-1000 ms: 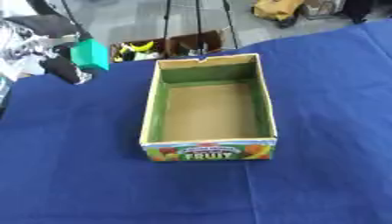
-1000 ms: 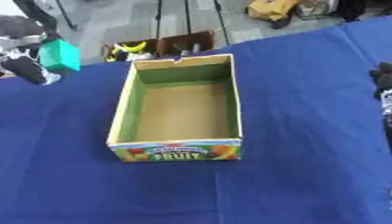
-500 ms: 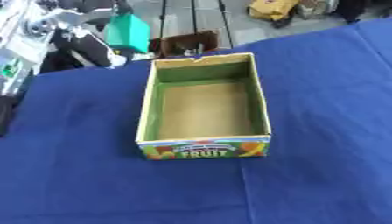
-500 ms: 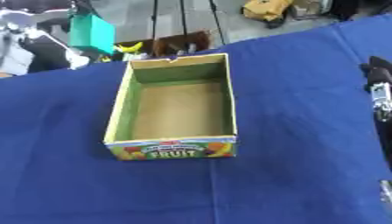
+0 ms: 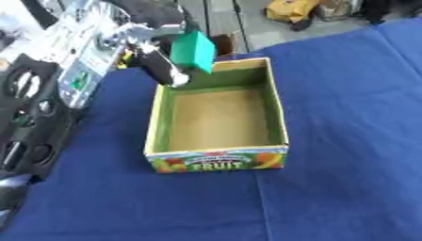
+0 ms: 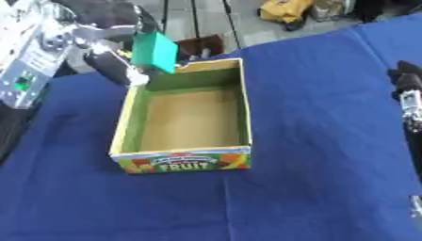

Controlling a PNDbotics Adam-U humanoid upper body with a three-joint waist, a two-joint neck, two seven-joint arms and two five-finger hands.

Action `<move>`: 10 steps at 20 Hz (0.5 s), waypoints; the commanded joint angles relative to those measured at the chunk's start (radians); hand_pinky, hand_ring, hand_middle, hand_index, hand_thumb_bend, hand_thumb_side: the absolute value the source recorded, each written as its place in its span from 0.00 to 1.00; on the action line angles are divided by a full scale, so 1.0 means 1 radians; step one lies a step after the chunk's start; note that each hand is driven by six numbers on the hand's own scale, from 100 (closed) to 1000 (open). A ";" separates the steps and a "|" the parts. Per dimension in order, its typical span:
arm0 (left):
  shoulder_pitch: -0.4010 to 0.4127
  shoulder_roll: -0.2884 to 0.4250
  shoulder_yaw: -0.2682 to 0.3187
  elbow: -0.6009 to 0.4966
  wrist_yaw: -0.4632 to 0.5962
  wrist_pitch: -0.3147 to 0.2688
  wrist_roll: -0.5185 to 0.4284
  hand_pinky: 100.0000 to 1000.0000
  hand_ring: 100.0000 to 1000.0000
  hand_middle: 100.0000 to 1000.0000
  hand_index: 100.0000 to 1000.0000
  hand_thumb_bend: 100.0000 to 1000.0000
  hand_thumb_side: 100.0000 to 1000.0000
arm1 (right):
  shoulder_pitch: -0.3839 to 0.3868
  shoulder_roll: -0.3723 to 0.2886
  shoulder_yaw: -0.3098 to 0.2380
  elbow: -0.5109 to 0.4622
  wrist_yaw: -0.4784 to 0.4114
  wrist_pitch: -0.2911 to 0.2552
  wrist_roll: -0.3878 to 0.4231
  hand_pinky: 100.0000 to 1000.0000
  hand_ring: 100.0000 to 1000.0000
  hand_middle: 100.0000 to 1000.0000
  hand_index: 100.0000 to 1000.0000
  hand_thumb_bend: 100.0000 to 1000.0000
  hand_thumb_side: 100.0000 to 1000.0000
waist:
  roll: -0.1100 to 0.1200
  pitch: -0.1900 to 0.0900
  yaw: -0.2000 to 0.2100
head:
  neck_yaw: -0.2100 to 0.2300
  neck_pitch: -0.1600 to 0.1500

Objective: Pick up objects on the table and place them in the box.

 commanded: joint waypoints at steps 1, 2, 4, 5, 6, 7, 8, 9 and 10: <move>-0.019 -0.022 -0.003 0.060 -0.017 0.001 0.026 0.46 0.45 0.68 0.75 0.00 0.39 | -0.019 -0.009 0.002 -0.028 -0.005 -0.004 0.006 0.85 0.89 0.80 0.92 0.00 1.00 | -0.007 -0.021 -0.004 | 0.007 -0.010; -0.016 -0.034 -0.003 0.085 -0.023 0.001 0.036 0.45 0.45 0.68 0.75 0.00 0.39 | -0.022 -0.008 0.004 -0.030 -0.006 -0.004 0.008 0.85 0.89 0.80 0.92 0.00 1.00 | -0.007 -0.020 -0.006 | 0.008 -0.012; -0.013 -0.054 -0.002 0.134 -0.035 0.001 0.053 0.45 0.45 0.68 0.75 0.00 0.40 | -0.027 -0.007 0.005 -0.034 -0.007 -0.005 0.010 0.85 0.89 0.80 0.92 0.00 1.00 | -0.008 -0.017 -0.012 | 0.011 -0.017; -0.011 -0.062 -0.002 0.156 -0.041 -0.001 0.062 0.45 0.45 0.68 0.75 0.00 0.40 | -0.030 -0.007 0.006 -0.036 -0.007 -0.006 0.010 0.85 0.89 0.80 0.92 0.00 1.00 | -0.008 -0.015 -0.014 | 0.012 -0.018; -0.010 -0.071 0.000 0.176 -0.046 -0.003 0.072 0.45 0.45 0.68 0.75 0.00 0.40 | -0.032 -0.006 0.006 -0.037 -0.008 -0.006 0.010 0.85 0.89 0.80 0.92 0.00 1.00 | -0.008 -0.014 -0.016 | 0.014 -0.020; -0.010 -0.079 0.000 0.197 -0.053 -0.005 0.081 0.45 0.45 0.68 0.75 0.00 0.40 | -0.033 -0.006 0.006 -0.037 -0.008 -0.006 0.010 0.85 0.89 0.80 0.92 0.00 1.00 | -0.007 -0.012 -0.020 | 0.016 -0.022; -0.009 -0.086 0.000 0.217 -0.061 -0.007 0.089 0.45 0.45 0.68 0.75 0.00 0.41 | -0.035 -0.006 0.006 -0.038 -0.008 -0.005 0.010 0.86 0.89 0.80 0.92 0.00 1.00 | -0.007 -0.010 -0.022 | 0.017 -0.024; -0.009 -0.094 0.001 0.236 -0.069 -0.011 0.097 0.46 0.46 0.68 0.75 0.00 0.41 | -0.036 -0.005 0.007 -0.038 -0.008 -0.005 0.010 0.86 0.89 0.80 0.92 0.00 1.00 | -0.006 -0.008 -0.025 | 0.019 -0.025; -0.008 -0.102 0.002 0.255 -0.076 -0.015 0.103 0.46 0.46 0.68 0.75 0.00 0.42 | -0.037 -0.005 0.007 -0.038 -0.009 -0.005 0.011 0.86 0.89 0.80 0.92 0.00 1.00 | -0.006 -0.007 -0.028 | 0.020 -0.027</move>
